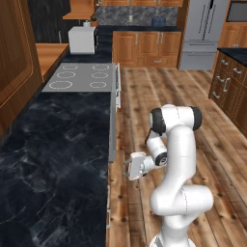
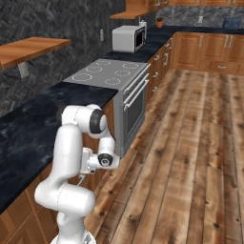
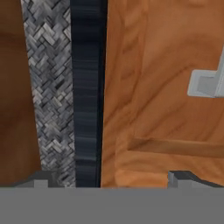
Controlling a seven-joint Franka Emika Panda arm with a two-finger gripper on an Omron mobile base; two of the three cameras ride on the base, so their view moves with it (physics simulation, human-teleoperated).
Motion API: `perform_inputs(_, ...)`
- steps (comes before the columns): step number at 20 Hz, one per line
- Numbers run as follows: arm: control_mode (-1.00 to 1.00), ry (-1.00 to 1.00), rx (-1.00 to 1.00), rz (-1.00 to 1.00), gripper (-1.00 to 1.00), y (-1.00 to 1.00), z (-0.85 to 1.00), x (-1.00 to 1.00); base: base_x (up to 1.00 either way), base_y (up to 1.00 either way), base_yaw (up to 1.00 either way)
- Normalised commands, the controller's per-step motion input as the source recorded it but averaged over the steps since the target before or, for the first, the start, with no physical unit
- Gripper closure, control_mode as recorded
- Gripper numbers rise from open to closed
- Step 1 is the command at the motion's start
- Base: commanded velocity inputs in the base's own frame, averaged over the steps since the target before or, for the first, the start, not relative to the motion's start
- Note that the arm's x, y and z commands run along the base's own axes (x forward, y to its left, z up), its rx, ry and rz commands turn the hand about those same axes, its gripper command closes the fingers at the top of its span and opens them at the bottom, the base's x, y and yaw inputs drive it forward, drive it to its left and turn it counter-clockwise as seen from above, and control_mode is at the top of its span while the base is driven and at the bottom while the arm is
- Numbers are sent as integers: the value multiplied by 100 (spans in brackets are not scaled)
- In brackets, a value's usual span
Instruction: Take a straw from the drawer in front and place it inside the glass cup on the dining counter.
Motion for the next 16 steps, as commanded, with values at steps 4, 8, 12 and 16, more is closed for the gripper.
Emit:
perform_inputs(4,-100,-4,1,3,-100,13,-9,20,0,0,0)
perform_inputs(8,-100,-3,1,3,-100,8,-10,17,0,0,0)
perform_inputs(12,-100,-3,0,0,-100,2,-19,16,0,0,0)
perform_inputs(16,-100,-4,0,0,-100,6,-25,22,0,0,0)
